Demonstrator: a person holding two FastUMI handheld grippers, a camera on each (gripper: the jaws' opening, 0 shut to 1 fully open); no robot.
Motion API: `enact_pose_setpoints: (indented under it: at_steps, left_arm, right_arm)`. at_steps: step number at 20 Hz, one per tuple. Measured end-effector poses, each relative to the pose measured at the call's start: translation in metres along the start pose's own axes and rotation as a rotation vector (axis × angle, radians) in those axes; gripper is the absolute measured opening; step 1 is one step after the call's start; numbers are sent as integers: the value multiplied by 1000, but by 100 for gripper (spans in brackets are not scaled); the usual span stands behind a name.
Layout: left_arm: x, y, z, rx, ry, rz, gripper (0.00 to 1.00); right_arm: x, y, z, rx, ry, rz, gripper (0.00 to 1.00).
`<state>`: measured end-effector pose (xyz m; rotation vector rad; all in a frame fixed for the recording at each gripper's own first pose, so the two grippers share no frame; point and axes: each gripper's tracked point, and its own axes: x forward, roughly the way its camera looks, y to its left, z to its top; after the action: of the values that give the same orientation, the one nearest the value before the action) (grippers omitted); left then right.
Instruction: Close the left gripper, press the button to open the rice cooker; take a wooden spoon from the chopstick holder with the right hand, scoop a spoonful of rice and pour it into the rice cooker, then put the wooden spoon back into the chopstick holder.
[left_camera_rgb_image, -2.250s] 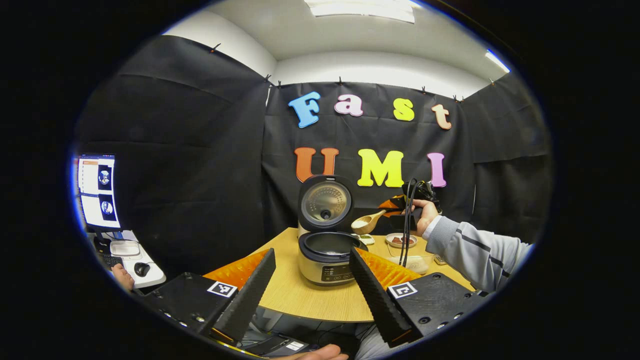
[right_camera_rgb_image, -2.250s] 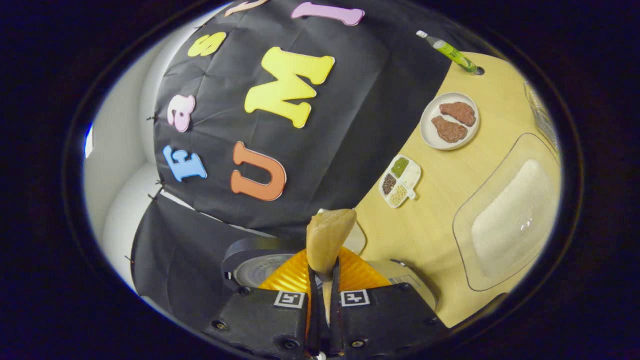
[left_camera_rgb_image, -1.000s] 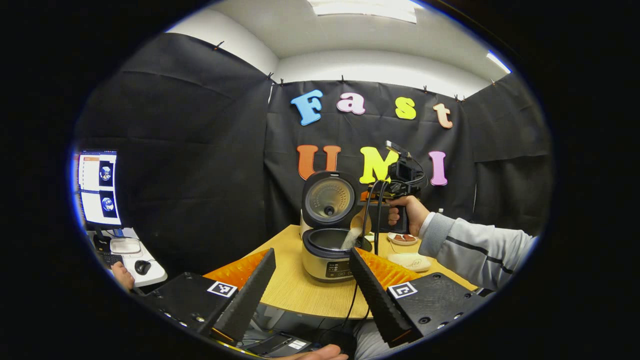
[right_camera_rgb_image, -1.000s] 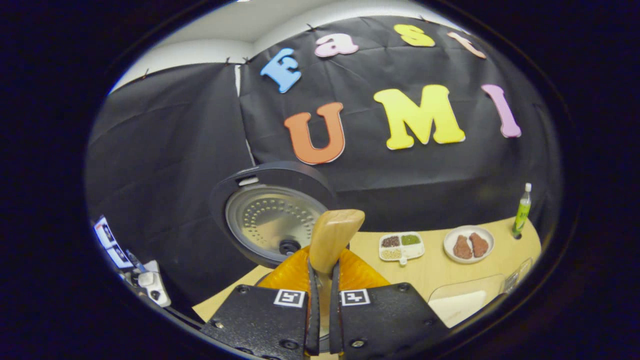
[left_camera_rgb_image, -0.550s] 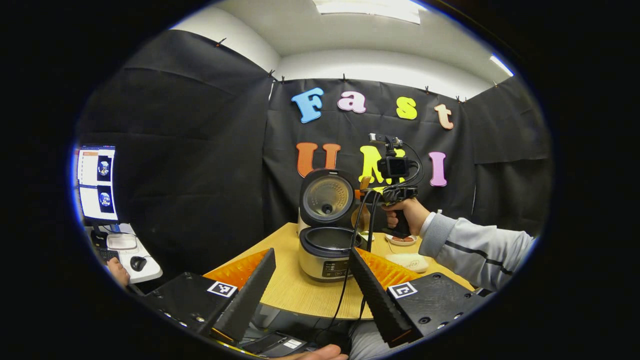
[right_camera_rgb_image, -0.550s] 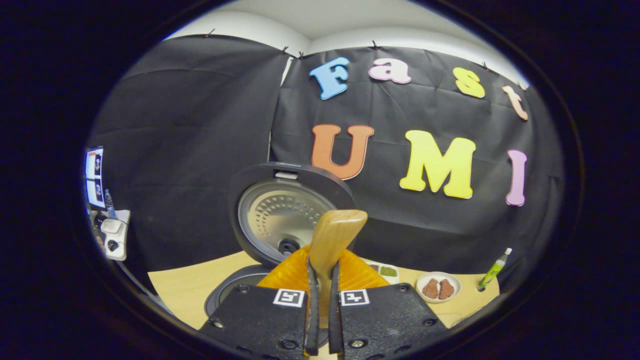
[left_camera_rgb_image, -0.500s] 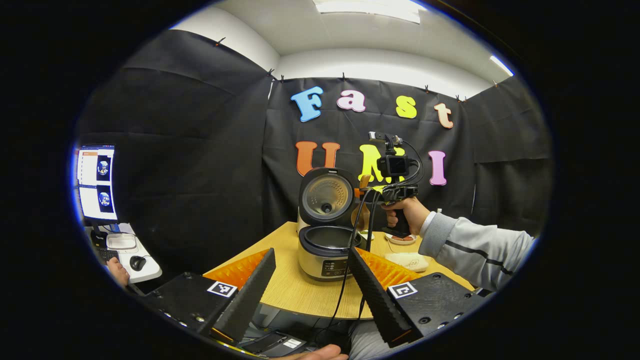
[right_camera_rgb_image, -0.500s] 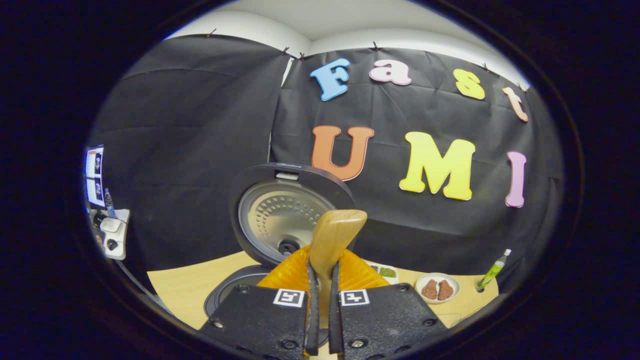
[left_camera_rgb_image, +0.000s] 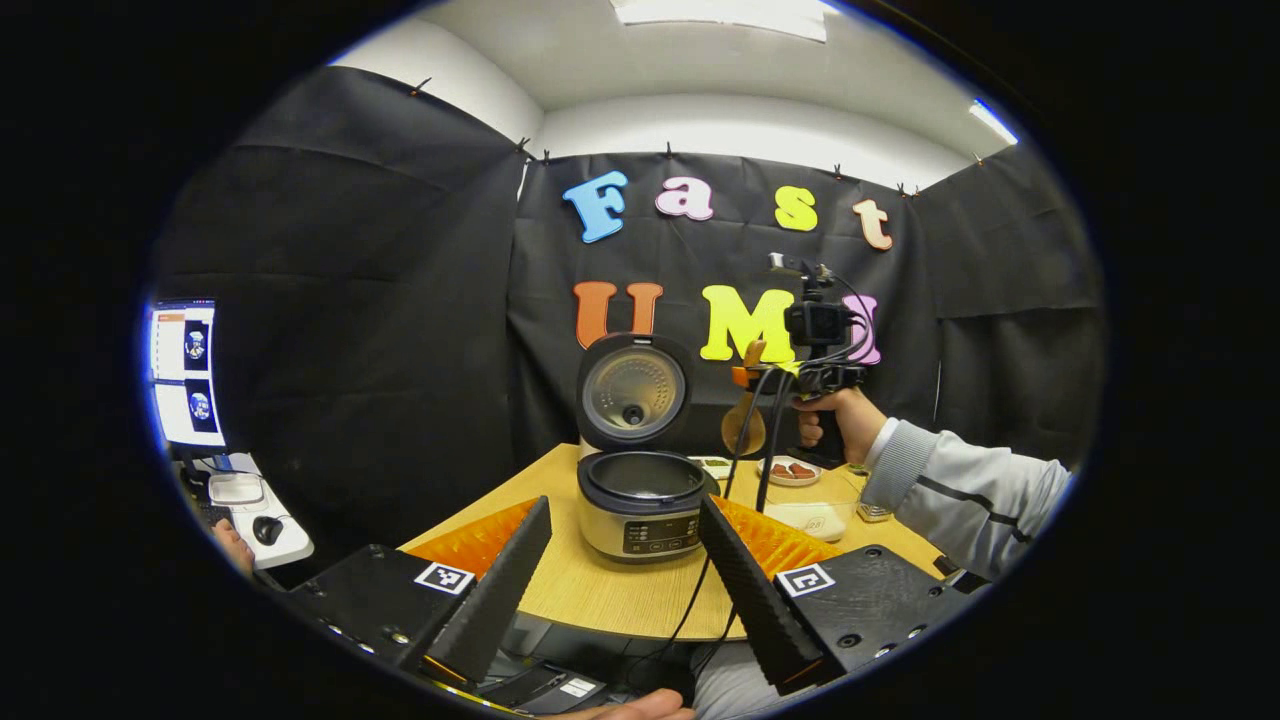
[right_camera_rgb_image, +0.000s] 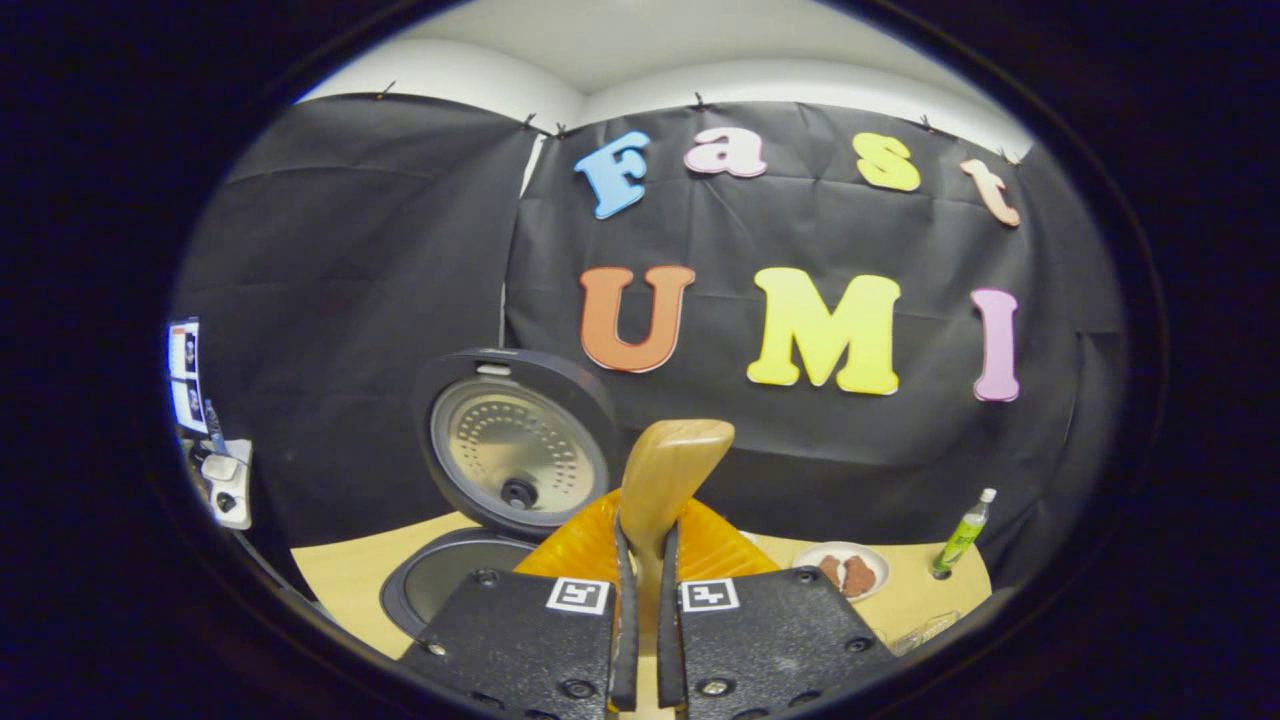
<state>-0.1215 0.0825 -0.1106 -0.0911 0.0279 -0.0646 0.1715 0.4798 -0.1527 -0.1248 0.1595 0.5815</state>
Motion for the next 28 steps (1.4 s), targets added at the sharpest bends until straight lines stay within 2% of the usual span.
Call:
enact_pose_setpoints:
  at_steps: [7,14,19,23,28]
  left_arm:
    - [9,-36,1,14,-13,-40,95]
    - [8,-64,10,22,-39,-72,94]
    - [18,-79,10,22,-47,-87,94]
    - [29,-91,6,36,-40,-91,95]
    - [46,-103,6,24,-63,-99,94]
  right_arm:
    - [-39,-130,-2,82,-9,-159,13]
    - [-83,-256,-26,184,-19,-344,14]
    - [-105,-304,-54,182,-12,-396,15]
    - [-110,-342,-95,163,25,-465,15]
    - [-99,-362,-151,251,96,-475,16]
